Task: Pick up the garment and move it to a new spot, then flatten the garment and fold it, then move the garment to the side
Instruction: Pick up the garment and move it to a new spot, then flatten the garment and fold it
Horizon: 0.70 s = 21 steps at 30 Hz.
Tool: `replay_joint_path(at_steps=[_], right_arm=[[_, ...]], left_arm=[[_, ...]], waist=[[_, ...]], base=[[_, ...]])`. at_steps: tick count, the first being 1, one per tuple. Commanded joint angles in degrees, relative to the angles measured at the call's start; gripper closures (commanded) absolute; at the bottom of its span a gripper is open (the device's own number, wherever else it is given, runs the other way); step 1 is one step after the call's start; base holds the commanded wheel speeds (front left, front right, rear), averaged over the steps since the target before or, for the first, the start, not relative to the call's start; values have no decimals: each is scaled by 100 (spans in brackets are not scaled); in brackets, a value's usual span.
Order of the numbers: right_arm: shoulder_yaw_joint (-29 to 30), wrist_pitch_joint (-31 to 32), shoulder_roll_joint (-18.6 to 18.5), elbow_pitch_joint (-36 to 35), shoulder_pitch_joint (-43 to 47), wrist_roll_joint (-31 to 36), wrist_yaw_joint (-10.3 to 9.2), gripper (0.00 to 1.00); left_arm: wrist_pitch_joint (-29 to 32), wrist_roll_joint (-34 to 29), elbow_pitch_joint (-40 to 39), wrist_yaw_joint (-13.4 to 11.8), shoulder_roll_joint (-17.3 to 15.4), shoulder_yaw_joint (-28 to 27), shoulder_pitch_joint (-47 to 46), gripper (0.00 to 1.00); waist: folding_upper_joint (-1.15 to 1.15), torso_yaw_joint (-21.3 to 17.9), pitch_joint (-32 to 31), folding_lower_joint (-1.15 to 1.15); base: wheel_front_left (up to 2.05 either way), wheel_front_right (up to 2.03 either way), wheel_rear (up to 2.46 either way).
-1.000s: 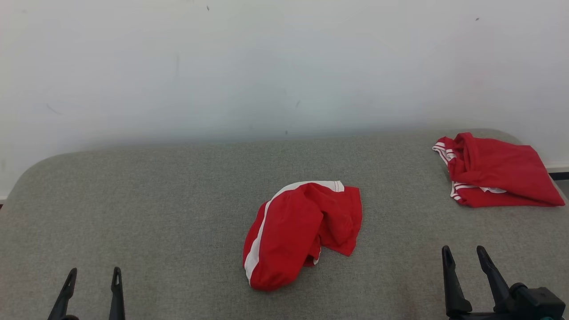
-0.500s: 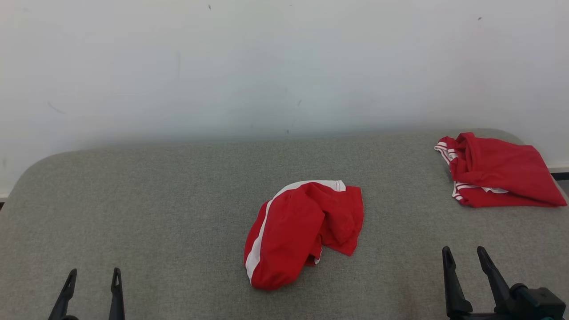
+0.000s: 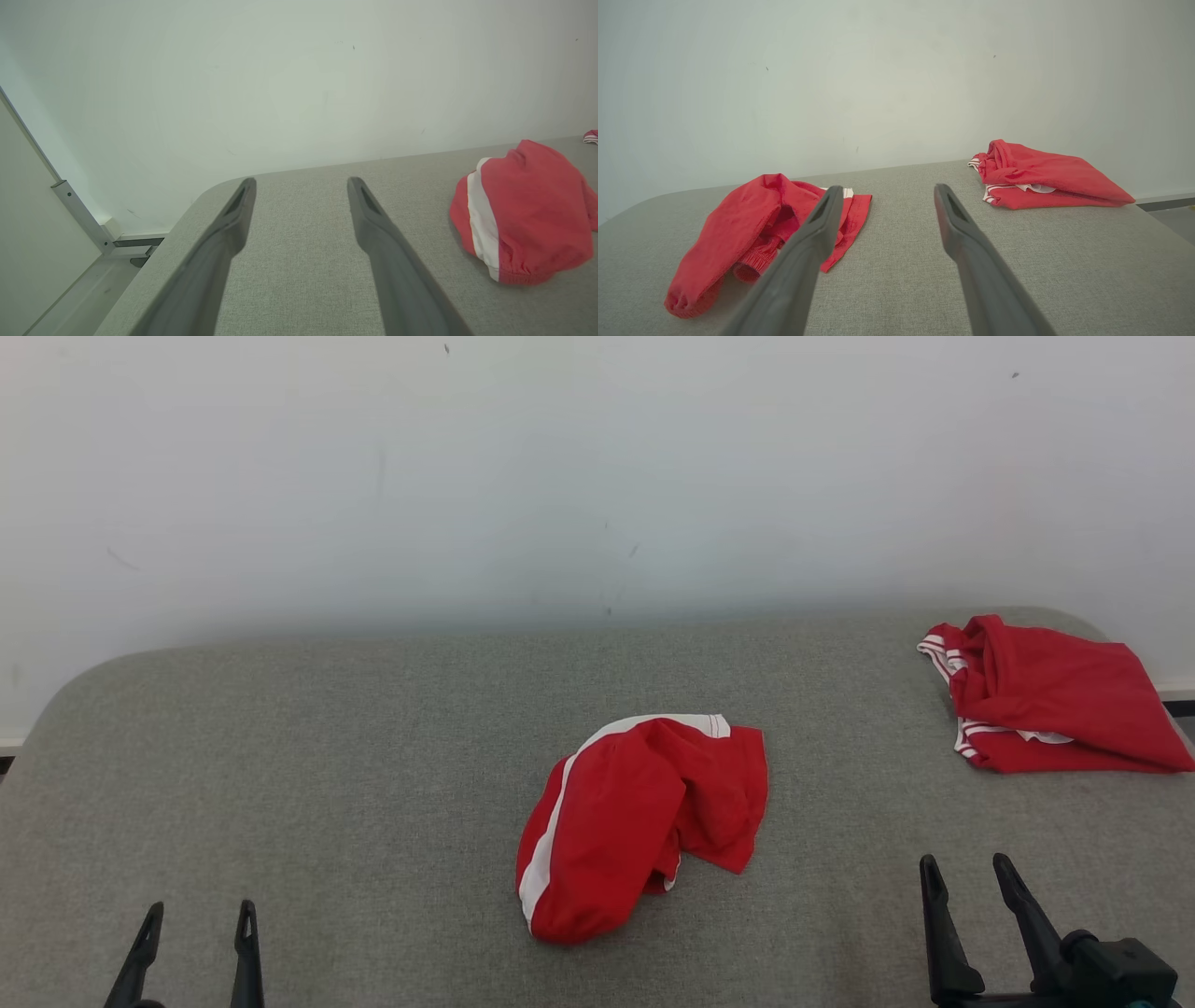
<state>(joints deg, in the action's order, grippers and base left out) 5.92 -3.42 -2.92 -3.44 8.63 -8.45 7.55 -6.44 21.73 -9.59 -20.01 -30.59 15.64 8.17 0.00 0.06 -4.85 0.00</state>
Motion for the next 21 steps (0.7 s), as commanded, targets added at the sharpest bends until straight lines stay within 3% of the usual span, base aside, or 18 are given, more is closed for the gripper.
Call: replay_joint_path(at_steps=[1, 16, 21], right_arm=[[-16, 17, 10, -29, 44, 60, -16, 0], [-56, 58, 11, -46, 19, 84, -16, 0], [-82, 37, 11, 18, -24, 42, -16, 0]], left_arm=[[-11, 59, 16, -21, -12, 4, -26, 0], [-50, 110, 65, -21, -22, 16, -53, 0], [-185, 315, 181, 85, 188, 42, -123, 0]], waist=[[0, 2, 1, 0], [0, 0, 14, 0], [0, -108, 31, 0]], base=[[0, 0, 0], [0, 0, 0], [0, 0, 0]])
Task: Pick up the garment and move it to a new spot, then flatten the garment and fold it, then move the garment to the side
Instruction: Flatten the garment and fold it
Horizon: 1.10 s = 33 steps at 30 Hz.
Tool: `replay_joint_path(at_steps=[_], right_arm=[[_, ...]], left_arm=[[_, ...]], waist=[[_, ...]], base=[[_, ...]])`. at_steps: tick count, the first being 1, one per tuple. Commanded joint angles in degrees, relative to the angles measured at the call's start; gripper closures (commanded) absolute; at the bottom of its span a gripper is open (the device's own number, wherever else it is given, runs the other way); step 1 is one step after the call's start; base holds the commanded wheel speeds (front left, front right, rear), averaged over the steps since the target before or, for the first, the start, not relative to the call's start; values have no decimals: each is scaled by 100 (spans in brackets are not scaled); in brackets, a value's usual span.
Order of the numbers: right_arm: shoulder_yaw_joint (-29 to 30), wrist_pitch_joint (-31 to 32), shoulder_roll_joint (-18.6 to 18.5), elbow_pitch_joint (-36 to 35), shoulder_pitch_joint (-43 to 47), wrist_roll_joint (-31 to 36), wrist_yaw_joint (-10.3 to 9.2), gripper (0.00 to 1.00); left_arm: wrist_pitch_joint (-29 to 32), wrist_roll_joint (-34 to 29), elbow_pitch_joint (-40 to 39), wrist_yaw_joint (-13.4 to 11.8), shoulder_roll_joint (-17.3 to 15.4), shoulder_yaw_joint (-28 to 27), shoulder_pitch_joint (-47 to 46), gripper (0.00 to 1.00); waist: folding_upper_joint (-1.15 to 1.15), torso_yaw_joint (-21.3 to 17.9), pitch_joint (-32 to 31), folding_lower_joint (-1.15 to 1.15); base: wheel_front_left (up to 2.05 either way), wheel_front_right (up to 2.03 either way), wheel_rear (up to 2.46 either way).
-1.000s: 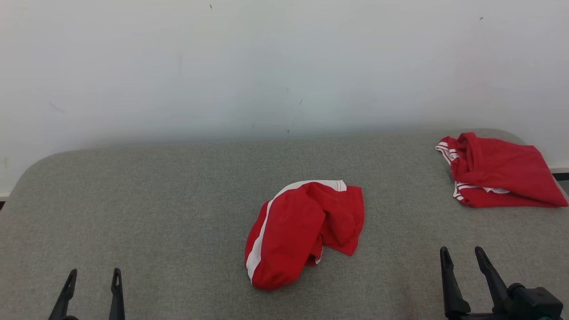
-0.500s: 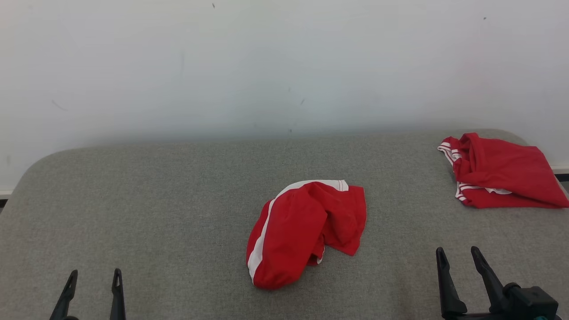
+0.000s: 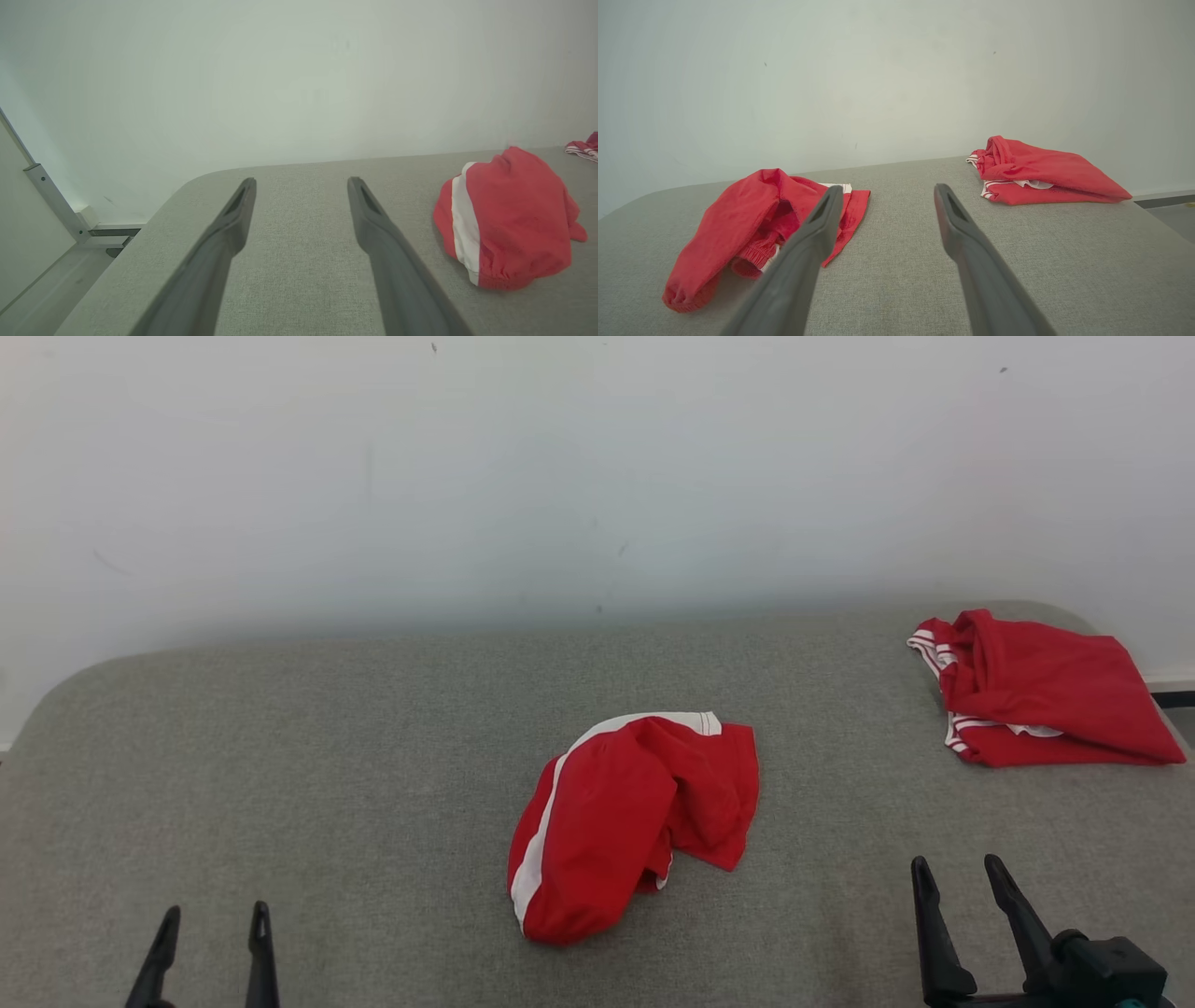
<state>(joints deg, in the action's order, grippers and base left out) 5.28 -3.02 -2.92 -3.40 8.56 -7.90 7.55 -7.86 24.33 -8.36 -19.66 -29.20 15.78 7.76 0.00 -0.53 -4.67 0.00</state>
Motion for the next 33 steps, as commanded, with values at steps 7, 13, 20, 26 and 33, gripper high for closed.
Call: replay_joint_path(at_steps=[7, 13, 20, 26, 33], right_arm=[[-19, -20, 10, 46, -82, -30, -16, 0], [-41, 6, 11, 49, -162, 9, -16, 0], [-66, -1, 10, 84, -279, 2, -16, 0], [-64, -28, 11, 105, -346, 8, -16, 0], [-41, -47, 11, 131, -400, 15, -16, 0]], left_arm=[[-138, 144, 532, 480, 427, 522, -566, 0], [-280, 275, 1456, 989, 919, 945, -1129, 0], [-466, 411, 2744, 1470, 1349, 1204, -1617, 0], [-572, 462, 3996, 1801, 1652, 1355, -2043, 0], [-695, 479, 5095, 2054, 1921, 1349, -2483, 66]], waist=[[0, -328, 140, 0], [0, -648, 299, 0], [0, -1031, 470, 0], [0, -1266, 622, 0], [0, -1332, 681, 0]], base=[[0, 0, 0], [0, 0, 0], [0, 0, 0], [0, 0, 0], [0, 0, 0]])
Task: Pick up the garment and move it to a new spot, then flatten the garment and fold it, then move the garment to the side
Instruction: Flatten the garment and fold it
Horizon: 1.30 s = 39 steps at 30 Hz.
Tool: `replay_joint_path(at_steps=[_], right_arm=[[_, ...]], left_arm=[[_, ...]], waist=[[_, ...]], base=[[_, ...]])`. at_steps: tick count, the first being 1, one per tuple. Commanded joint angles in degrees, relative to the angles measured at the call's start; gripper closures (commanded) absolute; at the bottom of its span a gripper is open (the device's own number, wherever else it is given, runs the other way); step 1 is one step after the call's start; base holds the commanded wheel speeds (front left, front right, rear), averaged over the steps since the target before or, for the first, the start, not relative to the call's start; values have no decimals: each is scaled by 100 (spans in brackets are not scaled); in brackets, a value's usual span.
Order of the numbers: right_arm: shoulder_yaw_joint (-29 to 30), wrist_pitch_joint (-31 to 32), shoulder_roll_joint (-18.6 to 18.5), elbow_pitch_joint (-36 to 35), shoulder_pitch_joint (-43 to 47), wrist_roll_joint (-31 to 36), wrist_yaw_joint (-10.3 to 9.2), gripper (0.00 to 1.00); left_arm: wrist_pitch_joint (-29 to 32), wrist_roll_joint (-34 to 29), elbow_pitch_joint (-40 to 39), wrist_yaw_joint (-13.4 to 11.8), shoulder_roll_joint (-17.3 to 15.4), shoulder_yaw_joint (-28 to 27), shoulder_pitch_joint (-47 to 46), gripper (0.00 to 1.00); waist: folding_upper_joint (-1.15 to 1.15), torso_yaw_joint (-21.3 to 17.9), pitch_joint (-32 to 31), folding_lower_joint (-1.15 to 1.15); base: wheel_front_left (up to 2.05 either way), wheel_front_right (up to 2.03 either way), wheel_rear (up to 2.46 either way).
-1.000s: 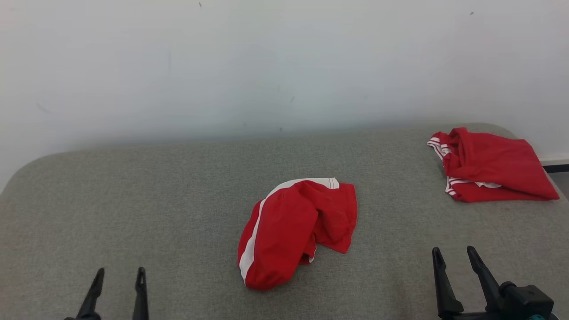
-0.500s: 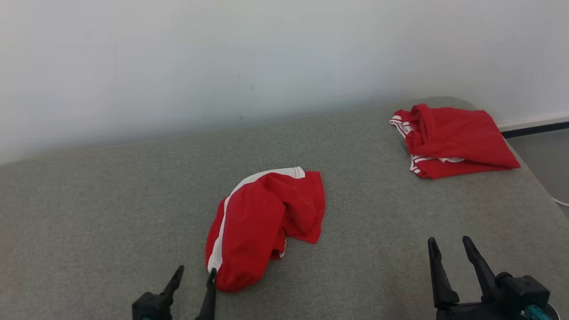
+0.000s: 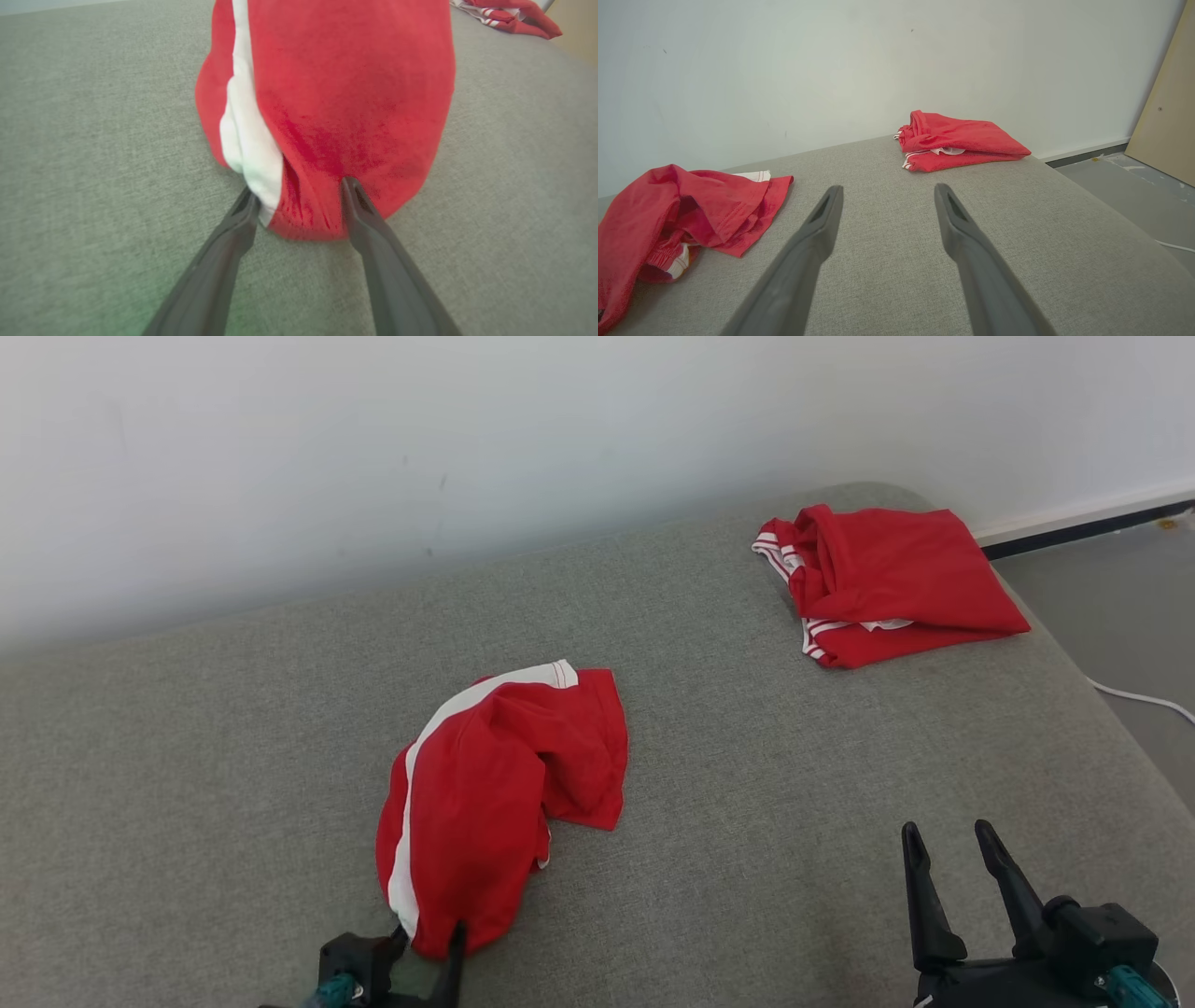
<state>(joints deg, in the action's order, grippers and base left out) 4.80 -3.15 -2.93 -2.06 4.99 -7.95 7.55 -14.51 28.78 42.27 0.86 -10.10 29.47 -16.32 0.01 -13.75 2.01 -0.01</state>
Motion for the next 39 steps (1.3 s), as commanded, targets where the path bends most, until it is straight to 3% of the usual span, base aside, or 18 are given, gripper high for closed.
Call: replay_joint_path(at_steps=[1, 4, 8, 16, 20, 27, 34, 36, 37, 39], right_arm=[[13, -30, 13, -9, -38, 25, -16, 0], [55, -23, 12, -28, -25, 35, -16, 0], [133, -45, 13, -31, 46, 15, -16, 0], [72, -110, 13, 75, 202, -129, -16, 0], [14, -145, 12, 141, 229, -174, -16, 0], [10, -171, 12, 209, 234, -187, -16, 0], [18, -140, 13, 228, 224, -163, -16, 0], [22, -130, 12, 234, 232, -157, -16, 0], [32, -130, 12, 228, 244, -156, -16, 0], [77, -139, 11, 218, 284, -161, -16, 0]], left_arm=[[-41, 52, 127, 12, 51, -58, -132, 100], [-67, -34, 319, 8, 125, -128, -281, 100], [-77, -254, -29, -99, 88, -378, -278, 100], [-71, -783, -1318, -420, -437, -907, 392, 100], [-69, -888, -1758, -469, -572, -901, 879, 100], [-70, -880, -2095, -394, -262, -598, 1655, 100], [-70, -967, -1491, -18, 198, -182, 1807, 100], [-70, -1014, -1376, -26, 278, -197, 1744, 98], [-70, -1032, -1425, -44, 314, -266, 1700, 0], [-70, -1087, -1613, -83, 353, -431, 1666, 0]], waist=[[-1, 5, 7, 1], [-1, 86, -25, 1], [-1, 316, -105, 1], [-1, 886, -299, 1], [-1, 1008, -342, 1], [-1, 1006, -342, 1], [-1, 992, -351, 1], [-1, 997, -363, 1], [-1, 1007, -367, 1], [-1, 1055, -381, 1]], base=[[0, 0, 0], [0, 0, 0], [0, 0, 0], [0, 0, 0], [0, 0, 0], [0, 0, 0], [0, 0, 0], [0, 0, 0], [0, 0, 0], [0, 0, 0]])
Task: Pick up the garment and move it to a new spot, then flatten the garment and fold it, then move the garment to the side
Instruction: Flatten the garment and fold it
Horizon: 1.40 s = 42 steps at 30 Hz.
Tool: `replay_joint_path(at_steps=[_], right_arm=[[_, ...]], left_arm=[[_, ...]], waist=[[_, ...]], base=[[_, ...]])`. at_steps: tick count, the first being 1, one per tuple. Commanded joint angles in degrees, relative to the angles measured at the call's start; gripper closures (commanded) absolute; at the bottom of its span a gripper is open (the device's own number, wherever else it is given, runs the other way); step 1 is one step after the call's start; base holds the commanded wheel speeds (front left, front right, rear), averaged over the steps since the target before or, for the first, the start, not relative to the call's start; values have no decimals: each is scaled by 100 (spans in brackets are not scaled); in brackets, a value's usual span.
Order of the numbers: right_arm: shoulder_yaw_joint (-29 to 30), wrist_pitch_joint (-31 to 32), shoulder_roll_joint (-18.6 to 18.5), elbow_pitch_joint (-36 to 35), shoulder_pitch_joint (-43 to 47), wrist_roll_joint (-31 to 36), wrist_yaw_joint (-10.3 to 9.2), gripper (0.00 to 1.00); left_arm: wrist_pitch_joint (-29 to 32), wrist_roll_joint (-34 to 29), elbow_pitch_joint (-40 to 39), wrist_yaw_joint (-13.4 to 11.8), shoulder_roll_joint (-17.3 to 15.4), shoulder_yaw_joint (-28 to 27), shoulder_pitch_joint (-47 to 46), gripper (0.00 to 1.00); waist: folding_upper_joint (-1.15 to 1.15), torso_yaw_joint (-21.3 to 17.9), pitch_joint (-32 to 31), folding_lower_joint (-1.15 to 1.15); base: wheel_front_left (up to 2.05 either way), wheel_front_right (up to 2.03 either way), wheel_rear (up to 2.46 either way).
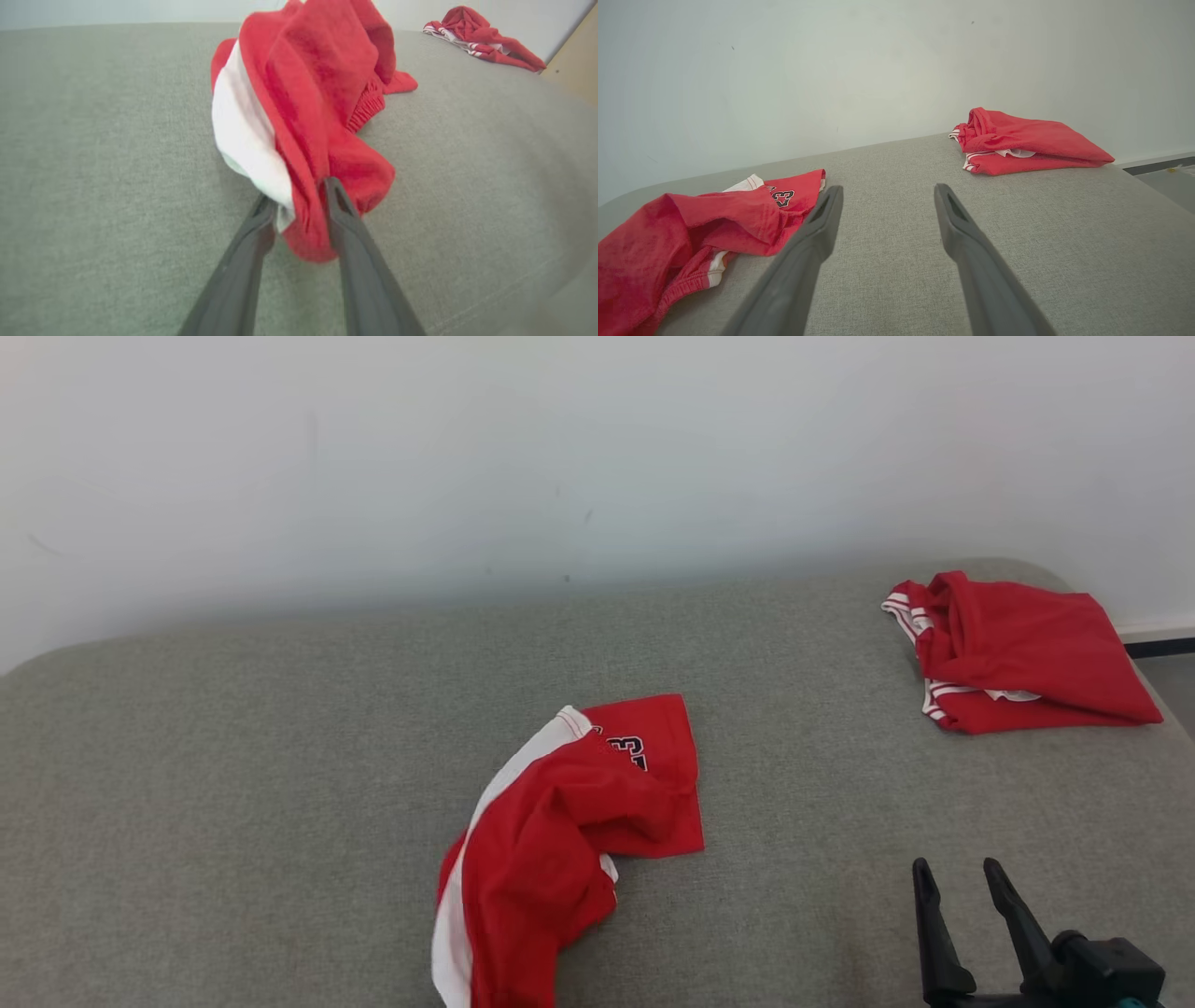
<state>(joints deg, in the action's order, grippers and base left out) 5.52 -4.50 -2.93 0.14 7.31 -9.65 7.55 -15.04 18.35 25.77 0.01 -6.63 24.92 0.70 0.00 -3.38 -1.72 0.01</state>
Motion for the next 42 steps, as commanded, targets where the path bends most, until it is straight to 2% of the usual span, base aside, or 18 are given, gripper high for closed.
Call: replay_joint_path(at_steps=[1, 9, 14, 20, 25, 32, 36, 42], right_arm=[[26, -6, 13, -3, 70, 9, -16, 0], [19, -10, 11, 30, 56, -17, -16, 0], [0, -27, 12, 52, 73, -23, -16, 0], [-14, 9, 12, 76, 49, 46, -16, 0], [-120, 52, 12, 160, -115, 94, -16, 0], [-473, 206, -239, 523, -861, 184, -16, 0], [-896, 449, -480, 1086, -1726, 105, -16, 0], [-1465, 762, -759, 2402, -3197, -14, -16, 0]], left_arm=[[-17, -66, -127, -10, 8, -66, -42, 0], [-18, -407, -1652, -225, 55, -1202, 223, 0], [-18, -598, -2042, -475, 39, -1834, 342, 0], [-18, -822, -2319, -645, -226, -2378, 495, 0], [61, -848, -2345, -451, -392, -2307, 522, 0], [160, -830, -2423, -405, -316, -2133, 352, 0], [165, -794, -2369, -390, -251, -2043, 277, 0], [120, -781, -2217, -311, -174, -1874, -14, 0]], waist=[[0, 48, -19, -1], [0, 206, -82, -1], [0, 242, -89, -1], [0, 305, -66, -1], [0, 464, -43, -1], [0, 775, 30, -1], [0, 1006, 97, -1], [0, 1443, 400, -1]], base=[[0, 0, 0], [0, 0, 0], [0, 0, 0], [0, 0, 0], [0, 0, 0], [0, 0, 0], [0, 0, 0], [0, 0, 0]])
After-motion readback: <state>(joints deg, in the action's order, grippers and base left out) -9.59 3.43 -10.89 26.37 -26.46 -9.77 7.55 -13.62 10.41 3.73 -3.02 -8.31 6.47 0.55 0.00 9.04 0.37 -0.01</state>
